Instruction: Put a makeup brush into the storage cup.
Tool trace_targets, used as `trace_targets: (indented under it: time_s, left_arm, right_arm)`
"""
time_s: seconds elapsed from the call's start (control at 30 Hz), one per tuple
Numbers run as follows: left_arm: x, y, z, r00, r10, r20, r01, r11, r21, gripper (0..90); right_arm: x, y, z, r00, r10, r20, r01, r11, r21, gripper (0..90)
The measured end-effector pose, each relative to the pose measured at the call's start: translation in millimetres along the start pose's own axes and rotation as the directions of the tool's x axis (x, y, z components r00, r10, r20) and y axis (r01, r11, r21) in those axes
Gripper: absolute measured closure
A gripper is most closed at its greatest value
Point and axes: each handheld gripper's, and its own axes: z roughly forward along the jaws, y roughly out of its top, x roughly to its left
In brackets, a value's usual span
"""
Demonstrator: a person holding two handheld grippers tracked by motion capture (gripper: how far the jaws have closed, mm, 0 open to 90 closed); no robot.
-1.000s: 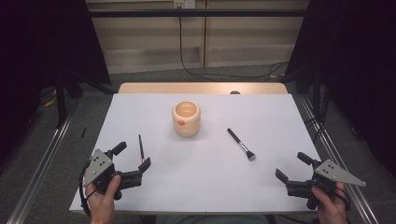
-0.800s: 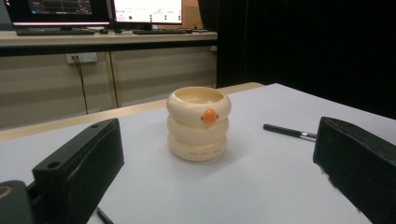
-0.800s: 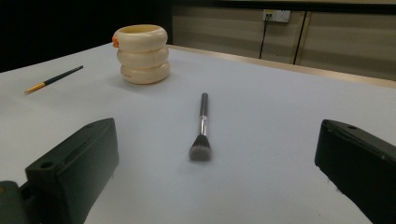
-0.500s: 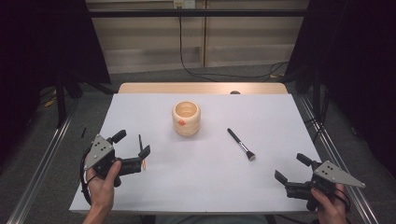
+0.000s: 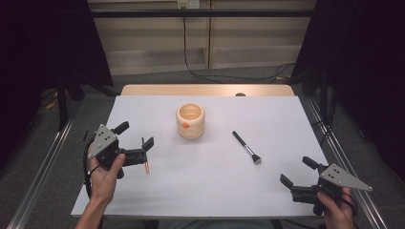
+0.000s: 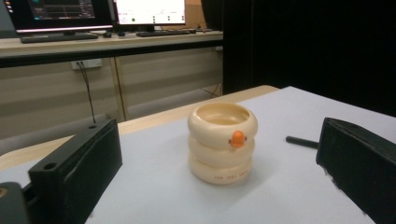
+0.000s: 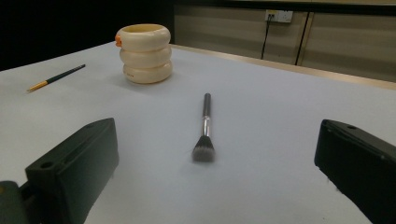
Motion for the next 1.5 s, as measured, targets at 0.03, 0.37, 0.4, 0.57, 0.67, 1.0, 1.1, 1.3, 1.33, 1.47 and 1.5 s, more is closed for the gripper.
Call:
trace_targets:
  time_s: [0.03, 0.37, 0.4, 0.57, 0.67, 1.0, 1.1, 1.3, 1.33, 1.47, 1.5]
  left_arm:
    - [0.6, 2.2, 1.5, 1.0000, 0.001, -0.007, -0.001, 1.0000, 0.005, 0.1]
    - [1.5, 13.7, 13.5, 0.9995, 0.009, -0.029, -0.008, 0.9976, 0.069, 1.5]
    - [1.5, 13.7, 13.5, 0.9995, 0.009, -0.029, -0.008, 0.9976, 0.069, 1.6]
    - [3.4, 17.8, 13.4, 0.9995, -0.002, -0.032, 0.006, 0.9932, 0.116, 2.0]
    - [4.5, 18.6, 14.0, 0.9995, 0.007, -0.031, -0.002, 0.9881, 0.154, 2.0]
    - [8.7, 21.9, 20.4, 0.9993, -0.035, -0.010, 0.036, 0.9371, 0.347, 3.0]
    - [9.1, 21.9, 23.1, 0.9988, -0.047, -0.012, 0.048, 0.9143, 0.402, 3.4]
    - [9.8, 19.5, 28.2, 0.9990, -0.026, -0.037, 0.040, 0.8807, 0.472, 4.0]
    - [9.9, 18.9, 29.3, 0.9987, -0.027, -0.042, 0.044, 0.8739, 0.484, 4.0]
    - [15.3, 17.6, 31.6, 0.9956, -0.040, -0.085, 0.079, 0.8420, 0.534, 4.2]
    - [16.1, 17.3, 32.5, 0.9948, -0.052, -0.087, 0.092, 0.8274, 0.554, 4.2]
  right_arm:
    - [-0.1, -0.1, -0.4, 1.0000, -0.001, 0.000, 0.001, 1.000, 0.000, 0.0]
    - [-0.2, -0.6, -2.7, 1.0000, -0.002, 0.006, 0.002, 1.000, -0.001, 0.0]
    - [-0.4, -0.6, -3.0, 1.0000, -0.003, 0.007, 0.003, 1.000, -0.002, 0.0]
    - [-0.6, -0.7, -4.0, 1.0000, -0.003, 0.007, 0.003, 1.000, -0.003, 0.0]
    - [-0.7, -0.7, -4.0, 1.0000, -0.002, 0.006, 0.002, 1.000, -0.002, 0.0]
    - [-0.8, -0.5, -3.1, 1.0000, -0.004, 0.005, 0.004, 1.000, -0.002, 0.0]
    - [-0.9, -0.5, -2.8, 1.0000, -0.006, 0.003, 0.006, 1.000, 0.000, 0.0]
    - [-0.7, -0.5, -2.9, 1.0000, -0.007, 0.005, 0.007, 1.000, 0.000, 0.0]
    - [-0.7, -0.5, -2.9, 1.0000, -0.007, 0.005, 0.007, 1.000, 0.000, 0.0]
    - [-1.6, -0.7, -3.0, 1.0000, -0.001, 0.004, 0.001, 1.000, 0.001, 0.0]
    - [-1.9, -0.7, -2.9, 1.0000, 0.000, 0.007, 0.000, 1.000, 0.000, 0.0]
